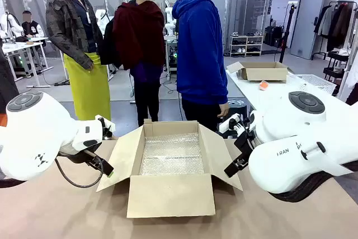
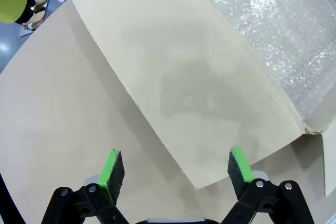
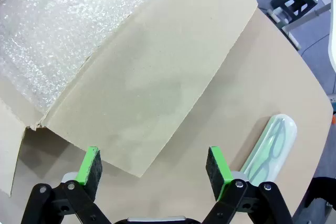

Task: Pack the glasses set securely to prepare it for shipping.
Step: Place the Glasses case inside the Package Box.

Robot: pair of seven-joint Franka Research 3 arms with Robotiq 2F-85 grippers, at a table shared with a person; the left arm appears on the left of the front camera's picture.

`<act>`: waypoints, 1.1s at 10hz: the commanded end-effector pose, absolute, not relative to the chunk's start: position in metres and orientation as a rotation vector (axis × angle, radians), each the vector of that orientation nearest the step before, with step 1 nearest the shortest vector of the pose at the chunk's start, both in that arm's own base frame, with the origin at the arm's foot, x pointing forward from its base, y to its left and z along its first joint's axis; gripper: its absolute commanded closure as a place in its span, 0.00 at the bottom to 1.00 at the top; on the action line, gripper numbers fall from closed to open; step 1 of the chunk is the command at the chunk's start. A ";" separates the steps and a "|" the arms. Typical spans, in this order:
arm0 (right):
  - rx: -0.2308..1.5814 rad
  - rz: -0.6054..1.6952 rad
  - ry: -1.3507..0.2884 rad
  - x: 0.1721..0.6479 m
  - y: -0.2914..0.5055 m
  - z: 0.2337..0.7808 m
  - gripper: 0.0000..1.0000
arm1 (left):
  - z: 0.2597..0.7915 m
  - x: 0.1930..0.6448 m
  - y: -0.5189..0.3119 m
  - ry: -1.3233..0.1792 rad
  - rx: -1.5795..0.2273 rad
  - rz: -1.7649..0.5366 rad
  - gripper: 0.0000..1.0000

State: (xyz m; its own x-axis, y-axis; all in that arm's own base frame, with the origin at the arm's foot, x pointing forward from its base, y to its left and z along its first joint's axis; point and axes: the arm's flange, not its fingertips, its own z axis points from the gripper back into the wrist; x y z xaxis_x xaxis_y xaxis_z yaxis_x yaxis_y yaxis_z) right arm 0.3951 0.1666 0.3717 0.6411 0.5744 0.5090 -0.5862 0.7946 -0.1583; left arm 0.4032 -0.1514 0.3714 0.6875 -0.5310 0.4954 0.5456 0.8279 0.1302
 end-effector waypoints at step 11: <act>0.041 0.604 -0.589 0.392 0.158 0.392 0.00 | 0.398 0.400 -0.144 -0.525 -0.059 -0.628 0.00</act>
State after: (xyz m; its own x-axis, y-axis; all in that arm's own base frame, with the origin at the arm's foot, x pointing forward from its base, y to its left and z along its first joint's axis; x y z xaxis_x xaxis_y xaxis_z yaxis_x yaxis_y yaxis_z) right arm 0.3960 0.1639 0.3766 0.6435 0.5642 0.5173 -0.5768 0.8017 -0.1569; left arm 0.4027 -0.1522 0.3768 0.6857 -0.5324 0.4964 0.5491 0.8260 0.1273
